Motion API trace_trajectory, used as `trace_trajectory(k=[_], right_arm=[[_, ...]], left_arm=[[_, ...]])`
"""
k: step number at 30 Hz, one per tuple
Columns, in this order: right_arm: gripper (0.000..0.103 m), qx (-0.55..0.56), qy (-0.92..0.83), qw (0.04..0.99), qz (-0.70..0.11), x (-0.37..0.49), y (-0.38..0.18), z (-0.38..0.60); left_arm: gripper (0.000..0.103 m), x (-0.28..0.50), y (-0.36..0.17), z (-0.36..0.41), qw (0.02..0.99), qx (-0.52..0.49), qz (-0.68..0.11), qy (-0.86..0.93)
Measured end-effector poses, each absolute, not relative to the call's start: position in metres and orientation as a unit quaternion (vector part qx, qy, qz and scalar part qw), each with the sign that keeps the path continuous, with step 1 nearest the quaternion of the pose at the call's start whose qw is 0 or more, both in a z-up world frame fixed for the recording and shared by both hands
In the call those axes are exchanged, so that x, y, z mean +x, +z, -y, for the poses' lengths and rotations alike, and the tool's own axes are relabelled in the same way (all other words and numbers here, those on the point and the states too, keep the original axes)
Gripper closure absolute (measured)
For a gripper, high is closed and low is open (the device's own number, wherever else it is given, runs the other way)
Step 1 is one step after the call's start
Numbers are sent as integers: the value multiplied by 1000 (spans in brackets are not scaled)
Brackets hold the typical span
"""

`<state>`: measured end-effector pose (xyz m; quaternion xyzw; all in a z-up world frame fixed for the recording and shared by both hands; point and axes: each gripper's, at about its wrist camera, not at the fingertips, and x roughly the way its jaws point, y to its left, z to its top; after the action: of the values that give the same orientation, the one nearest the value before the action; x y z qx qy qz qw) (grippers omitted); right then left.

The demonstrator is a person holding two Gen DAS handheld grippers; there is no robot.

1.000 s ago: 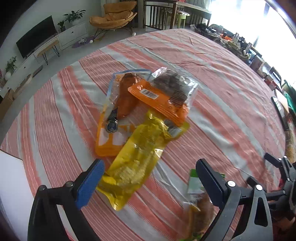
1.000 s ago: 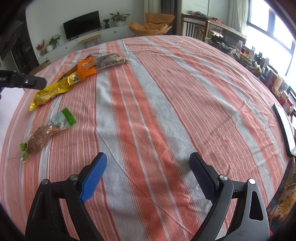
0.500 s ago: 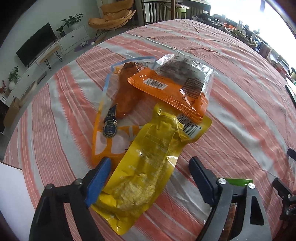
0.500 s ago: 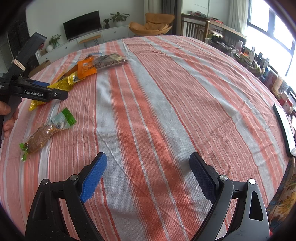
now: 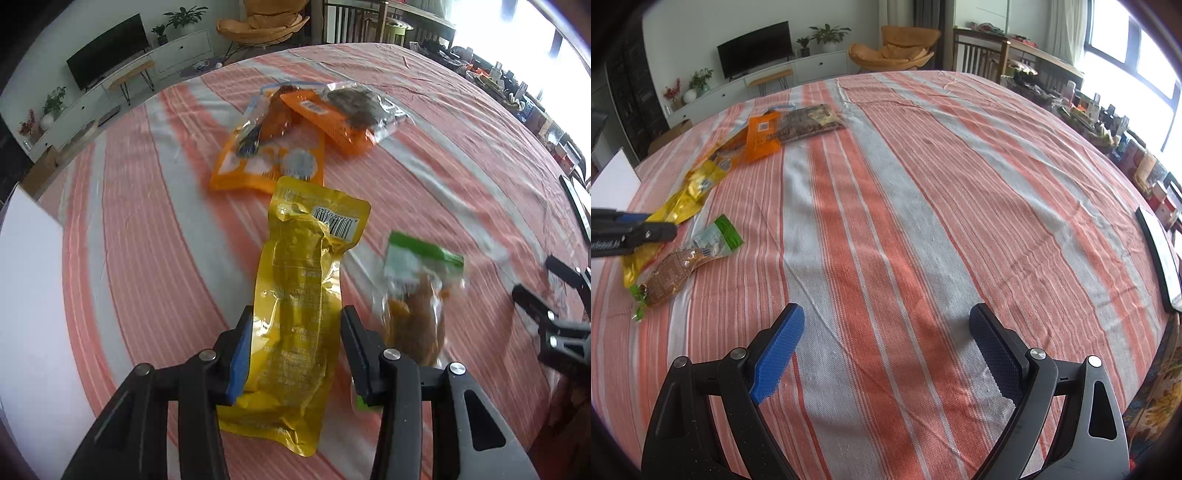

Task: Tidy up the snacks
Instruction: 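Lower the left tool onto the long yellow bag and close on it, then lift the yellow bag with the left tool while the right tool grasps the green-edged bag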

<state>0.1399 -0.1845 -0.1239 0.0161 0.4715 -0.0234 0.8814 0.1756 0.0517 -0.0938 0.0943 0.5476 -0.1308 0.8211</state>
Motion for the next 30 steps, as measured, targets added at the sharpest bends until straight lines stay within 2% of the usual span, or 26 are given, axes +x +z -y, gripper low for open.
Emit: trace_trajectory(k=[6, 7, 8, 10, 11, 14, 21, 30], right_arm=[[10, 16, -24, 881, -471, 140, -124, 184], [10, 16, -24, 882, -471, 140, -124, 184], [10, 16, -24, 882, -471, 140, -124, 185], [10, 16, -23, 881, -471, 140, -124, 185], [10, 16, -23, 881, -471, 140, -124, 185], [10, 16, -23, 881, -471, 140, -124, 185], [10, 16, -24, 881, -471, 140, -124, 185], [10, 16, -24, 881, -471, 139, -124, 184]], left_arm=[[54, 110, -95, -77, 835, 27, -544, -80], [46, 107, -96, -80, 837, 15, -541, -76], [32, 107, -99, -83, 838, 4, -541, -73], [21, 107, -102, -85, 844, -10, -530, -82], [19, 108, -104, -84, 845, -4, -529, -79], [18, 110, -108, -78, 855, 31, -513, -67], [1, 110, -114, -92, 876, 14, -480, -40], [0, 109, -116, -91, 881, 17, -471, -39]])
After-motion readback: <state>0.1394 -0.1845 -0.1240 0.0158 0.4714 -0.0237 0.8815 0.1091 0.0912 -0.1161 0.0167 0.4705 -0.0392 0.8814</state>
